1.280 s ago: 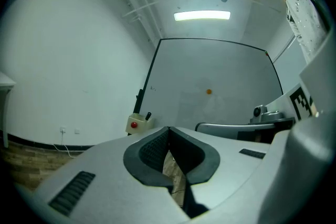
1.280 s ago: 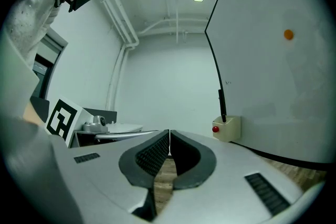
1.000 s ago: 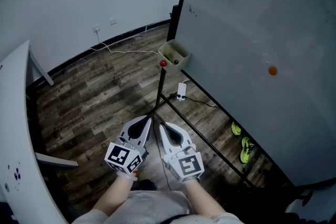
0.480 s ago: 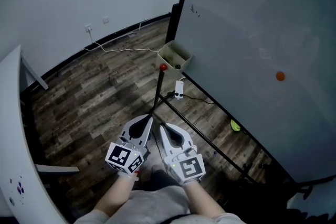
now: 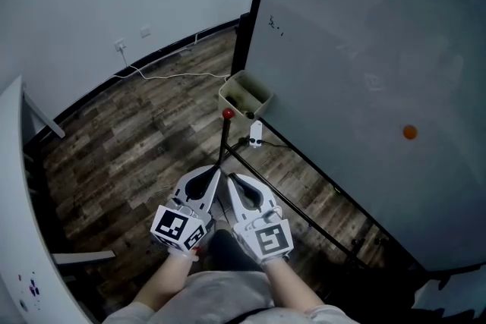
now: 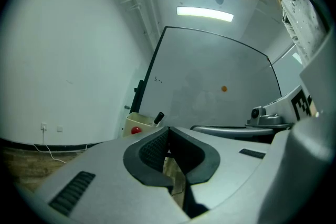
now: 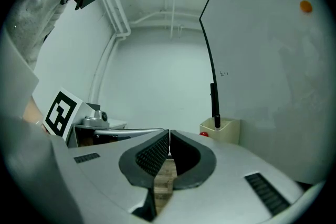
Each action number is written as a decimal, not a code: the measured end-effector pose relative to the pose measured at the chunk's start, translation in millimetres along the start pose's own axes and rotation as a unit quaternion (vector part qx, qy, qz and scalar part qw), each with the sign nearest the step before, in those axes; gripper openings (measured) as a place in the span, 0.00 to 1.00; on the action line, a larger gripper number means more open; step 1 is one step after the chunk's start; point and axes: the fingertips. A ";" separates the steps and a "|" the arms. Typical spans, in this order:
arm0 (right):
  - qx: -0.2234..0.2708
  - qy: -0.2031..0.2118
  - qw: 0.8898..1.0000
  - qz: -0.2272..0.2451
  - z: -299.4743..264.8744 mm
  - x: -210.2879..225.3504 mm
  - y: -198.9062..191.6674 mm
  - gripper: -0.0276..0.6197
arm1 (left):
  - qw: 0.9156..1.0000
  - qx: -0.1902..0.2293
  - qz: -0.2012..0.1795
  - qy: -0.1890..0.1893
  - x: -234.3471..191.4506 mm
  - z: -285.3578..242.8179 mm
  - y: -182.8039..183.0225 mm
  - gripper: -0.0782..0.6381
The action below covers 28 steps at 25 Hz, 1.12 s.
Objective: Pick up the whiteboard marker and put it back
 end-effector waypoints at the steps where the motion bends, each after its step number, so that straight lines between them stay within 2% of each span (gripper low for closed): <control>1: 0.003 0.003 1.000 0.002 -6.0 4.0 1.3 0.07 | 1.000 0.000 -0.001 0.000 -4.0 -5.9 0.9 0.13; 10: -0.007 0.000 1.000 0.001 -43.2 43.4 -11.3 0.07 | 1.000 -0.010 -0.003 -0.006 -31.0 -50.8 -6.0 0.13; 15: -0.007 -0.005 1.000 0.016 -56.6 58.3 -15.0 0.08 | 1.000 -0.018 0.001 -0.011 -39.5 -69.0 -13.0 0.13; 28: -0.009 -0.053 0.998 0.016 -71.3 105.7 -13.1 0.08 | 0.999 -0.026 0.007 -0.031 -53.0 -102.3 -27.1 0.13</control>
Point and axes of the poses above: the fingertips, and each gripper's own axes: z backward along the fingers, x to its right, y out of its top, and after that the axes turned 1 degree about x, right-handed
